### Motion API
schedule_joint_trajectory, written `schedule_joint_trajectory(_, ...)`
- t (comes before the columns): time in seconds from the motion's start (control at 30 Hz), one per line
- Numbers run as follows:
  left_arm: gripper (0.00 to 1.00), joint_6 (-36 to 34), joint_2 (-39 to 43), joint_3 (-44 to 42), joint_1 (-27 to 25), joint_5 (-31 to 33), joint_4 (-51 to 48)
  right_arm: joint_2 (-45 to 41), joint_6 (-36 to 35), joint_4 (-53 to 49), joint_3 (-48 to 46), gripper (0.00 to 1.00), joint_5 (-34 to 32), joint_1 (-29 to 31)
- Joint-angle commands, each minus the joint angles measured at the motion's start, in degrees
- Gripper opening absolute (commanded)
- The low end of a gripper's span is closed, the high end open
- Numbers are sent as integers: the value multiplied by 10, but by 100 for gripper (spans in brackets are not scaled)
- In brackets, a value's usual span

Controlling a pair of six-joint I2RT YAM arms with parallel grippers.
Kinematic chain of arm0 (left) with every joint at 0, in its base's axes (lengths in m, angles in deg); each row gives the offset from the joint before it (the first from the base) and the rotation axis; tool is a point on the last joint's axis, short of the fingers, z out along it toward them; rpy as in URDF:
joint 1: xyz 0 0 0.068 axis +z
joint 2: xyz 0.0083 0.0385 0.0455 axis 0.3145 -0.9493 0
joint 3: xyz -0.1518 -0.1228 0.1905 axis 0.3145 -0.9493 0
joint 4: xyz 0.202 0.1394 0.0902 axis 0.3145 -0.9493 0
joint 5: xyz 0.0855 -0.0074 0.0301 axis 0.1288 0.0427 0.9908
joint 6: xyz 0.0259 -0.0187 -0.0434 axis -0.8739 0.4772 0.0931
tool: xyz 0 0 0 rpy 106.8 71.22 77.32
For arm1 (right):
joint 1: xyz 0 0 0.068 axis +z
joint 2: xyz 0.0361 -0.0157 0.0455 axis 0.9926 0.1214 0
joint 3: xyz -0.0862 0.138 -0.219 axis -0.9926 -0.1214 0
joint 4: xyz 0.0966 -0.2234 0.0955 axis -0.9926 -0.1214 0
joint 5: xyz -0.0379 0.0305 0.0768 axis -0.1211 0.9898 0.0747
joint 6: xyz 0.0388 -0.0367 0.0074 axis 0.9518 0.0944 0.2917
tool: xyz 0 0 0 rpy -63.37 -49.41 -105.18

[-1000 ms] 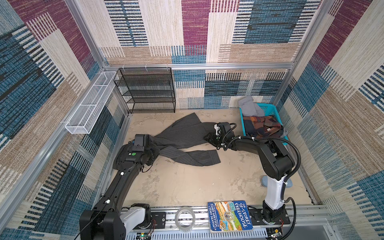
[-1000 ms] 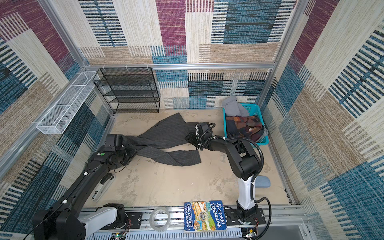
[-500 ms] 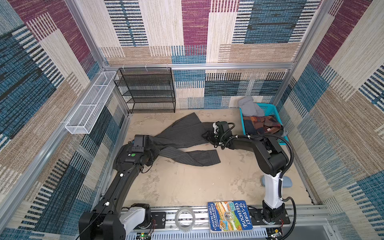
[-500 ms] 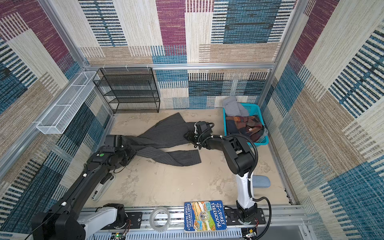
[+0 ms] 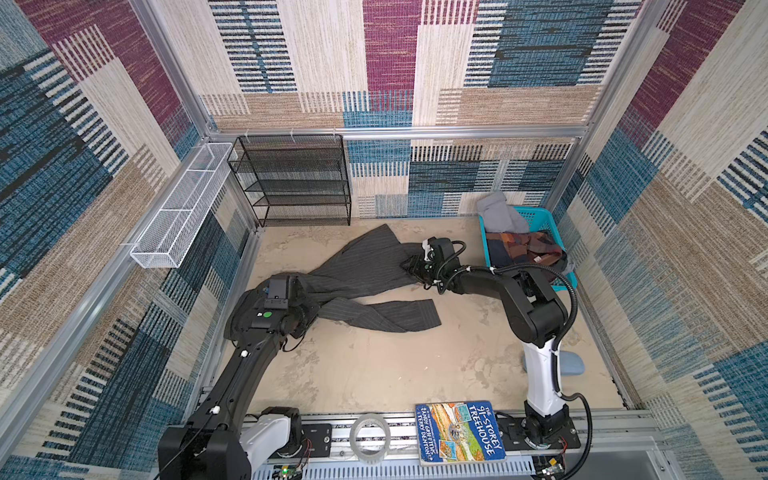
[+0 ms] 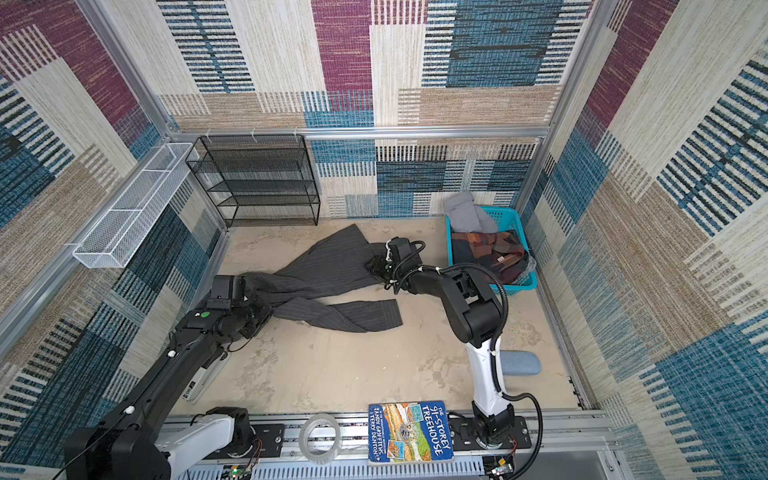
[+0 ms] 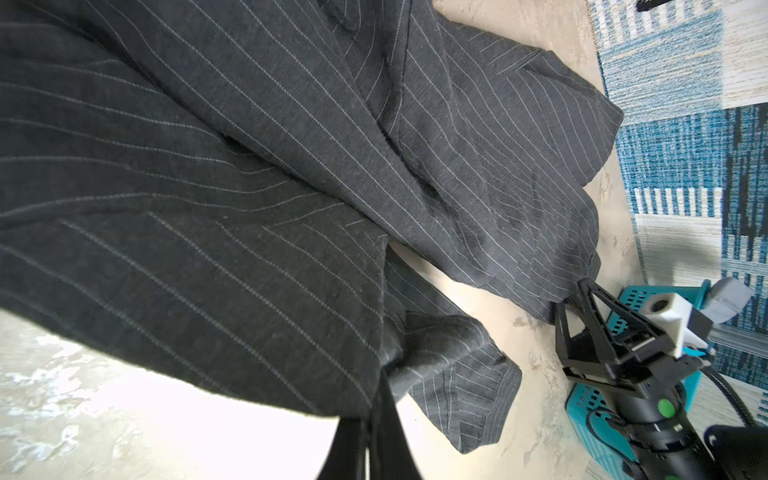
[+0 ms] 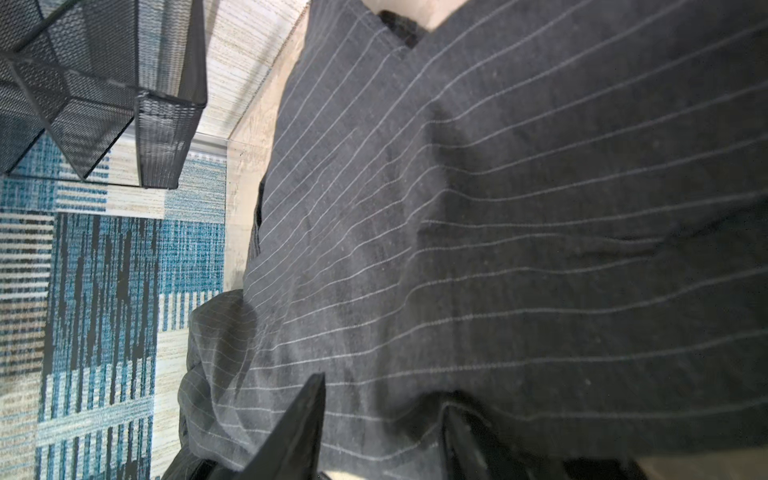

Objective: Fold and stack the long sleeve shirts

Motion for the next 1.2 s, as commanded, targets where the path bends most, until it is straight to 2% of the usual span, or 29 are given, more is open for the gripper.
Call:
schedule_joint_trajectory(0.0, 0, -16, 2, -4, 1, -6, 13, 11, 17, 39, 8, 38, 10, -3)
schedule_joint_trajectory(0.13, 0, -23, 3, -10, 1, -7, 23, 18, 19, 68, 17, 16, 20, -6)
schedule_joint_trajectory(0.23, 0, -35, 0, -9, 7, -8, 33, -2, 15, 82, 16, 9, 31, -8)
schedule_joint_trajectory(0.57, 0, -99, -40, 73, 48, -69, 46, -141, -78, -59, 27, 6, 4, -35)
schedule_joint_trajectory(0.73, 0, -132, -58, 128, 62, -126, 41, -212, -130, -130, 20, 6, -23, -64)
schedule_joint_trajectory(1.0, 0, -175, -86, 221, 101, -204, 16, -283, -220, -228, 21, 7, -77, -90)
schedule_joint_trajectory(1.17, 0, -188, -105, 268, 129, -255, 11, -293, -228, -233, 16, 7, -70, -129)
